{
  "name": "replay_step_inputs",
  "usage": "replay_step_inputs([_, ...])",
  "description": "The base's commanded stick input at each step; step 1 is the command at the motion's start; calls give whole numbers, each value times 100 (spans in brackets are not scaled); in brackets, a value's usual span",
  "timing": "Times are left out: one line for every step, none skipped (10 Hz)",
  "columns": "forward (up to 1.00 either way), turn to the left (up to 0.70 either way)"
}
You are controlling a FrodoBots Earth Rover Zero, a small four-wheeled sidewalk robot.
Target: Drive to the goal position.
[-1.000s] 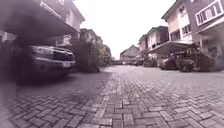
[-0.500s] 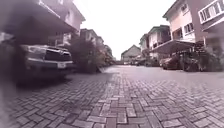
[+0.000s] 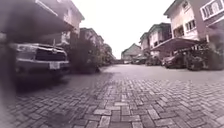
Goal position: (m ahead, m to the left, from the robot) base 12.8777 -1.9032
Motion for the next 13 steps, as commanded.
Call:
replay_step_inputs([69, 3])
replay_step_inputs([69, 3])
replay_step_inputs([69, 3])
replay_step_inputs([69, 3])
replay_step_inputs([69, 3])
replay_step_inputs([69, 3])
replay_step_inputs([69, 3])
replay_step_inputs([69, 3])
replay_step_inputs([69, 3])
replay_step_inputs([69, 0])
replay_step_inputs([69, -8])
replay_step_inputs([69, -15])
replay_step_inputs([69, -23])
